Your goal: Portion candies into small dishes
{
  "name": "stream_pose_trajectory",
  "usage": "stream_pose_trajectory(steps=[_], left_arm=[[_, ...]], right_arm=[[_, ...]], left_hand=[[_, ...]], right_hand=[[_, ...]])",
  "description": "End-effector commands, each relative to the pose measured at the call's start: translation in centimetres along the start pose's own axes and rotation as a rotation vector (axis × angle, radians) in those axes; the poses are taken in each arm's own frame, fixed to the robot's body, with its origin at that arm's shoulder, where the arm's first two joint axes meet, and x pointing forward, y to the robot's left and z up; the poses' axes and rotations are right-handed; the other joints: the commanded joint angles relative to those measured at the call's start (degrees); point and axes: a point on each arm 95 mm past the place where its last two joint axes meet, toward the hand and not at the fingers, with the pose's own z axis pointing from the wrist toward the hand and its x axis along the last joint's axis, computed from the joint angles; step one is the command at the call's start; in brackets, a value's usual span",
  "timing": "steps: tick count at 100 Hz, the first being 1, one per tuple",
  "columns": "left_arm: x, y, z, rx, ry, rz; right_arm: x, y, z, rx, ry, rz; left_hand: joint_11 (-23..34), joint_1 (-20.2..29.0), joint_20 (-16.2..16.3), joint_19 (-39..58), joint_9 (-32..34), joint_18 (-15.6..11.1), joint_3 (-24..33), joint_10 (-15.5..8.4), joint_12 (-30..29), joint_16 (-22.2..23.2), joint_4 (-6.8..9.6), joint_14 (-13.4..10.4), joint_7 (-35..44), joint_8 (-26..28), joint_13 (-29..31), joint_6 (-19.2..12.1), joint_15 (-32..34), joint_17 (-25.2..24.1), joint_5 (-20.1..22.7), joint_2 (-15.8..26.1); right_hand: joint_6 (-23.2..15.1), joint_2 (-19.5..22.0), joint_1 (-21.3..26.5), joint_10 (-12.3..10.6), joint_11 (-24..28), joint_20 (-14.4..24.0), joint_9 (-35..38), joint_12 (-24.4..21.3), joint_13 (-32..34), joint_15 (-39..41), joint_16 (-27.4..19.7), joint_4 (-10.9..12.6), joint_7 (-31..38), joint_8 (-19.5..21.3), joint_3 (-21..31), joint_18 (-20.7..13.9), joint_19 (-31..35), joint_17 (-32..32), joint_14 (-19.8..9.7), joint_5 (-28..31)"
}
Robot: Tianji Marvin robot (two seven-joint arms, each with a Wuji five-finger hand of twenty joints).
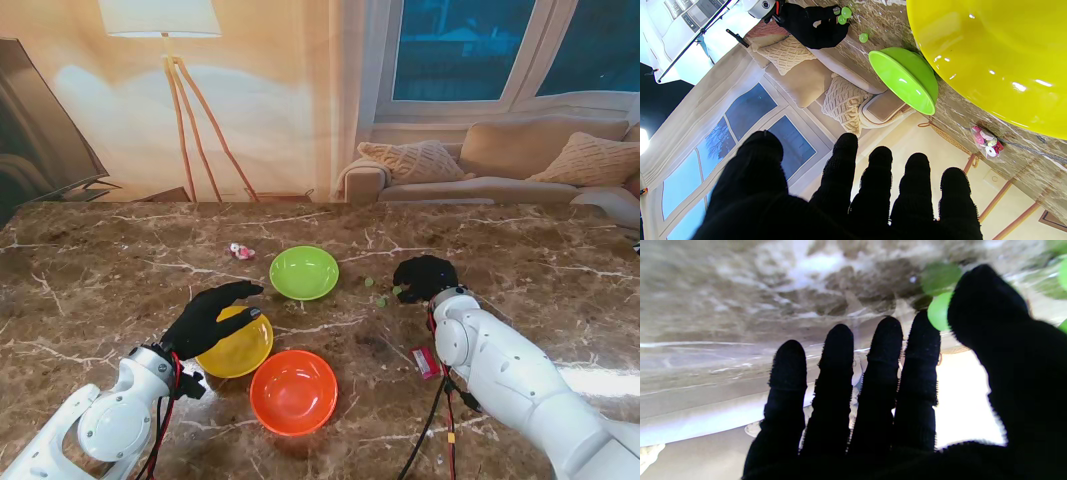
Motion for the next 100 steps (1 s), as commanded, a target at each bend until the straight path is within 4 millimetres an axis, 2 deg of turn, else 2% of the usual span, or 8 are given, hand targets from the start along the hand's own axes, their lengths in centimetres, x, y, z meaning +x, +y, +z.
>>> stream_pose_trajectory(steps=[1,7,17,46,53,61,73,100], left_arm=[[-0.04,0.28,-0.17,-0.009,-0.003,-0.003],[-0.04,0.27,-0.18,-0.009,-0.004,-0.003],[-0.04,0.28,-0.17,-0.008,-0.004,-0.003],[-0.04,0.28,-0.17,-0.009,-0.004,-0.002],[-0.05,0.27,-0.18,-0.008,-0.005,-0.002],[-0.04,0.28,-0.18,-0.009,-0.005,-0.003],[-0.04,0.28,-0.18,-0.01,-0.004,-0.004],[-0.07,0.23,-0.22,-0.008,-0.006,-0.005]], right_arm=[[-0.47,-2.4,-1.07,0.065,-0.02,0.001],[-0.45,-2.48,-1.08,0.06,-0.021,0.002],[-0.39,-2.58,-1.08,0.054,-0.023,0.006],[-0.32,-2.8,-1.16,0.056,-0.026,0.021],[-0.3,-2.86,-1.21,0.064,-0.021,0.026],[-0.28,-2.93,-1.25,0.067,-0.018,0.032],[-0.24,-3.06,-1.3,0.074,-0.013,0.044],[-0.31,-3.25,-1.49,0.086,-0.01,0.062]], left_hand=[[-1.03,-1.46,-0.32,-1.64,-2.17,-0.62,-1.01,0.45,-0.93,-0.89,-1.07,-1.36,-0.1,0.23,-1.37,-1.21,-1.19,-0.38,-1.0,2.73],[-1.02,-1.39,-0.32,-1.69,-2.12,-0.62,-0.98,0.42,-0.92,-0.89,-1.06,-1.39,-0.08,0.24,-1.36,-1.18,-1.19,-0.37,-0.96,2.72],[-1.08,-1.44,-0.32,-1.76,-2.22,-0.6,-1.03,0.4,-0.95,-0.9,-1.08,-1.39,-0.08,0.24,-1.4,-1.26,-1.21,-0.4,-0.98,2.68],[-1.11,-1.44,-0.37,-2.08,-2.19,-0.61,-1.04,0.42,-0.94,-0.91,-1.09,-1.43,-0.05,0.27,-1.43,-1.28,-1.25,-0.51,-1.02,2.76],[-1.12,-1.47,-0.37,-2.14,-2.17,-0.6,-1.06,0.42,-0.94,-0.9,-1.1,-1.38,-0.03,0.28,-1.42,-1.28,-1.25,-0.5,-0.97,2.73],[-1.13,-1.51,-0.37,-2.2,-2.18,-0.54,-1.06,0.44,-0.94,-0.9,-1.11,-1.39,-0.04,0.27,-1.39,-1.35,-1.24,-0.49,-0.99,2.89],[-1.17,-1.56,-0.36,-2.32,-2.15,-0.55,-1.1,0.37,-0.94,-0.91,-1.14,-1.28,-0.07,0.27,-1.51,-1.25,-1.29,-0.52,-1.03,3.04],[-1.28,-1.62,-0.32,-2.49,-2.18,-0.38,-1.17,0.42,-0.96,-0.89,-1.17,-1.21,-0.09,0.28,-1.53,-1.32,-1.32,-0.52,-1.05,3.15]], right_hand=[[-0.26,-2.77,2.15,3.18,1.41,1.41,5.79,2.15,2.78,1.65,1.38,-4.01,5.55,-2.77,0.84,0.22,3.31,1.49,-1.31,2.43],[-1.25,-3.08,3.42,2.98,1.05,1.55,7.62,3.6,4.36,2.17,1.44,-5.35,9.6,-4.1,-0.18,0.19,4.72,2.62,-1.37,2.35],[-1.76,-3.33,4.7,3.05,0.27,1.85,9.78,3.5,6.39,2.88,1.55,-5.86,12.39,-5.48,-0.77,0.38,6.52,4.3,-1.29,2.57],[-1.25,-1.48,6.5,3.54,-1.5,1.0,11.98,2.34,7.91,3.21,1.46,-5.17,14.69,-10.93,-2.26,0.46,7.96,5.34,-1.27,1.75],[-1.91,0.31,6.7,3.25,-1.07,0.66,11.89,3.09,7.45,3.13,1.61,-4.85,13.74,-11.8,-3.09,0.37,7.52,4.91,-1.41,1.33],[-3.53,3.07,8.4,2.88,-0.88,0.49,12.59,3.6,7.5,3.15,1.86,-3.8,17.31,-15.3,-5.39,0.41,7.53,4.75,-1.39,0.88],[-5.12,8.54,9.81,2.9,0.31,0.67,13.41,4.79,7.55,3.46,2.11,-2.07,19.4,-17.11,-6.7,0.47,7.64,4.23,-1.11,4.0],[-8.17,11.33,9.44,3.01,1.0,1.13,13.46,5.46,7.03,3.51,2.28,-1.24,21.84,-15.9,-7.01,0.32,8.22,3.76,-0.96,5.58]])
